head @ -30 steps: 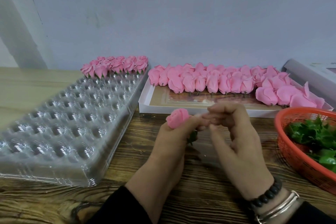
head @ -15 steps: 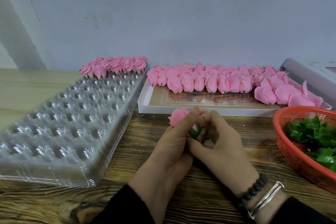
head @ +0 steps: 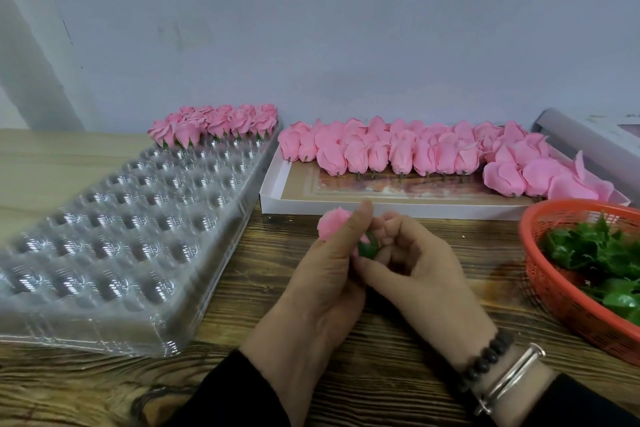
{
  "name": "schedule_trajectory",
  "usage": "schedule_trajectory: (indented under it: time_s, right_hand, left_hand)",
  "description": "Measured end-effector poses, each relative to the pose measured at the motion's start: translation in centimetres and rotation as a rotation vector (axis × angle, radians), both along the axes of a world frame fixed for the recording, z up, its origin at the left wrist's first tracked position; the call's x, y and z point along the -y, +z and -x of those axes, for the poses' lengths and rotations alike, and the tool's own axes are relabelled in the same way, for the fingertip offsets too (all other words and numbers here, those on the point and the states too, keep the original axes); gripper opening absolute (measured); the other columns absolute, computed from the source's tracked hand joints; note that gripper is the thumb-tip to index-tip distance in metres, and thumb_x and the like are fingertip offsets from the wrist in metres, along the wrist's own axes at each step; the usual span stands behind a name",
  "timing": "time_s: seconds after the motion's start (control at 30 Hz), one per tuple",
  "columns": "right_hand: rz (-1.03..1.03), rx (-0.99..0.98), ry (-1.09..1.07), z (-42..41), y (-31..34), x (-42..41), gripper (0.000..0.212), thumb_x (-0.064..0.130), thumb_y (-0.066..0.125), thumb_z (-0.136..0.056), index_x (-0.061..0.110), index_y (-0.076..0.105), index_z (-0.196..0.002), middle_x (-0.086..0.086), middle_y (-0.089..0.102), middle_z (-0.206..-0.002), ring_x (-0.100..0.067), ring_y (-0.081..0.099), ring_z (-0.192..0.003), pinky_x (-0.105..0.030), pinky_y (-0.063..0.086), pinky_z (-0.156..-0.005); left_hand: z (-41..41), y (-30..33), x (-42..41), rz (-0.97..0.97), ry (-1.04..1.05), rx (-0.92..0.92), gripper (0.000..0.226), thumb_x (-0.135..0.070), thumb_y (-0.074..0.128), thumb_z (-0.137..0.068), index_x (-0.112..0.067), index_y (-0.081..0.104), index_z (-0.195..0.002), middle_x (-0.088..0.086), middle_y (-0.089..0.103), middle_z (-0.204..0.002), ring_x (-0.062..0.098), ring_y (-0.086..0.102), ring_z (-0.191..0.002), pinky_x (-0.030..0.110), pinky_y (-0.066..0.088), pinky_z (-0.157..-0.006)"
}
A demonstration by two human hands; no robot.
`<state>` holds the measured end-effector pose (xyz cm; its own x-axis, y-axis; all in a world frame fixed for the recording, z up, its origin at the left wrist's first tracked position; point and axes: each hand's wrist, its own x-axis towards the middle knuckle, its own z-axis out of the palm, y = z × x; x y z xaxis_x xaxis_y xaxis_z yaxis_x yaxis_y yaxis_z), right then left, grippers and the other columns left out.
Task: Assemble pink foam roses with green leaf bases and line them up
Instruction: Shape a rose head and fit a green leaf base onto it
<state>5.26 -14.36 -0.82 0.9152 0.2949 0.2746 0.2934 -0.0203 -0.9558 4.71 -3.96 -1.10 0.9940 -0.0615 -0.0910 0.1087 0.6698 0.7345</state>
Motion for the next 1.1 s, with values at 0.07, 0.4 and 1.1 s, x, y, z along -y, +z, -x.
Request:
schedule_trajectory:
  time_s: [0.07, 0.4, 1.1]
  right_hand:
    - [-0.176, -0.174, 0.108, 0.0, 0.3, 0.4, 0.022, 0.009, 0.073, -0.069, -0.001, 0.059, -0.082, 0.005, 0.059, -0.057, -0.01, 0.052, -0.052, -0.017, 0.046, -0.053]
    - [0.492, 0.419, -0.152, 0.0, -0.7, 0.9, 0.023, 0.028, 0.07, -0.077, 0.017, 0.055, -0.064, 0.01, 0.054, -0.064, -0.008, 0.052, -0.066, -0.024, 0.042, -0.064]
    - [0.255, 0.224, -0.166, 0.3, -0.2, 0.1, 0.025, 0.022, 0.071, -0.065, 0.034, 0.052, -0.076, 0.017, 0.063, -0.078, 0.001, 0.057, -0.071, -0.01, 0.044, -0.066]
  left_hand:
    - [0.1, 0.3, -0.1, -0.051, -0.045, 0.018, 0.026, -0.034, 0.068, -0.068, -0.008, 0.068, -0.073, 0.014, 0.067, -0.096, 0.021, 0.063, -0.071, 0.029, 0.046, -0.061]
    - [-0.4, 0.5, -0.2, 0.109, 0.106, -0.112, 0.039, -0.028, 0.056, -0.085, -0.013, 0.057, -0.049, 0.012, 0.071, -0.084, 0.02, 0.065, -0.08, 0.032, 0.059, -0.062]
    - [0.4, 0.3, 0.8, -0.019, 0.02, -0.011, 0.032, -0.037, 0.066, -0.069, -0.007, 0.067, -0.08, 0.012, 0.064, -0.078, 0.021, 0.065, -0.076, 0.03, 0.056, -0.069]
